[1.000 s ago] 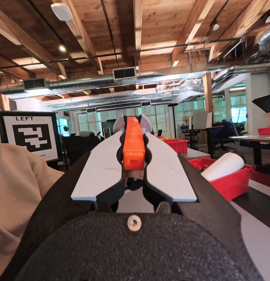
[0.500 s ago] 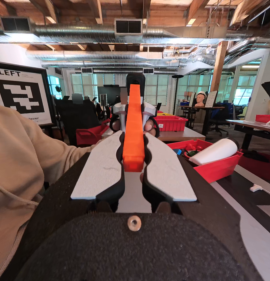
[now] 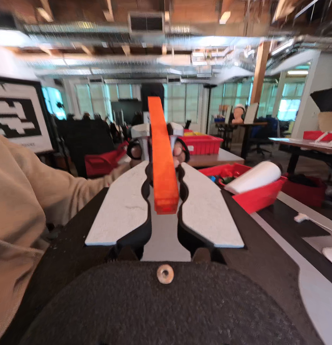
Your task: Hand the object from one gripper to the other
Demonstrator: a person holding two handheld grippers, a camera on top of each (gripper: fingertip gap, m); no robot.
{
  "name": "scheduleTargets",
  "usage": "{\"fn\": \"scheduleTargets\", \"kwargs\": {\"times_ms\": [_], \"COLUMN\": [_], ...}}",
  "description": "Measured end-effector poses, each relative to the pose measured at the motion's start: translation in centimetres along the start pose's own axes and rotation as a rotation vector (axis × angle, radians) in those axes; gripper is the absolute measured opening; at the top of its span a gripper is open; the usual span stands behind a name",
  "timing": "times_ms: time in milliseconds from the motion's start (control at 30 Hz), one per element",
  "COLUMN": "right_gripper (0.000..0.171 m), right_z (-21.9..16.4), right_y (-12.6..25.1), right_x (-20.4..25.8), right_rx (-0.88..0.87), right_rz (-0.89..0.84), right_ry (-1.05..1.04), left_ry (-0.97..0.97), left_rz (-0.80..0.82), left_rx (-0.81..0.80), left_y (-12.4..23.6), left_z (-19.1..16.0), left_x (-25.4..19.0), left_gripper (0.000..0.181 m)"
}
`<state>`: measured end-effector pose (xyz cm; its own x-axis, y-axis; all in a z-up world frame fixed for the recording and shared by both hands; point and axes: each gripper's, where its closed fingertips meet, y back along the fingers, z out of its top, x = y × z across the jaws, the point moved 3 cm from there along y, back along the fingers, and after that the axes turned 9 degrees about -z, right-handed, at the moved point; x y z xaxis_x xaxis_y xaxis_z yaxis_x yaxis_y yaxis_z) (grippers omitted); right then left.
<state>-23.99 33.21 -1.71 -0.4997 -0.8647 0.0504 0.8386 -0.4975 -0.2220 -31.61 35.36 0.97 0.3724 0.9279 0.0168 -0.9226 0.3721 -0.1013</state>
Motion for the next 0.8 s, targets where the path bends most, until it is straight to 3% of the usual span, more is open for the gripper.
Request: {"fn": "scheduleTargets", "kwargs": {"times_ms": [33, 233, 400, 433, 467, 500, 600, 700, 800], "right_gripper": [0.038, 0.037, 0.052, 0.049, 0.035, 0.024, 0.023, 0.022, 0.022], "right_z": [0.1, 1.1, -2.2, -2.8, -3.3, -3.6, -2.7, 0.4, 2.3], "right_y": [0.3, 1.8, -0.6, -0.9, -1.0, -1.1, -0.7, 0.3, 1.6], "right_x": [-0.2, 0.4, 2.3, 2.5, 2.8, 3.0, 2.5, 1.7, 1.0], "right_rx": [0.041, 0.217, 0.369, 0.380, 0.390, 0.399, 0.349, 0.130, -0.026], "right_rz": [-0.018, -0.083, -0.051, -0.034, -0.010, 0.012, -0.004, -0.004, 0.031], "right_ry": [0.043, 0.318, 0.381, 0.379, 0.368, 0.359, 0.356, 0.242, 0.115], "left_ry": [-0.001, 0.042, 0.041, 0.030, 0.019, 0.007, -0.048, -0.098, -0.154], "left_rz": [-0.001, 0.084, -0.027, -0.045, -0.051, -0.047, -0.023, 0.003, 0.015], "left_rx": [0.083, 0.607, 0.810, 0.844, 0.863, 0.865, 0.715, 0.494, 0.367], "left_y": [0.3, 0.7, -2.5, -2.8, -3.1, -3.3, -3.6, -4.0, -4.3], "left_z": [-0.4, -7.0, -11.8, -12.5, -12.9, -13.1, -11.6, -9.1, -7.2], "left_x": [-0.2, 0.5, -1.0, -1.3, -1.5, -1.4, -0.6, 0.1, -0.1], "left_gripper": [0.024, 0.024, 0.024, 0.024, 0.024, 0.024, 0.024, 0.035, 0.025]}}
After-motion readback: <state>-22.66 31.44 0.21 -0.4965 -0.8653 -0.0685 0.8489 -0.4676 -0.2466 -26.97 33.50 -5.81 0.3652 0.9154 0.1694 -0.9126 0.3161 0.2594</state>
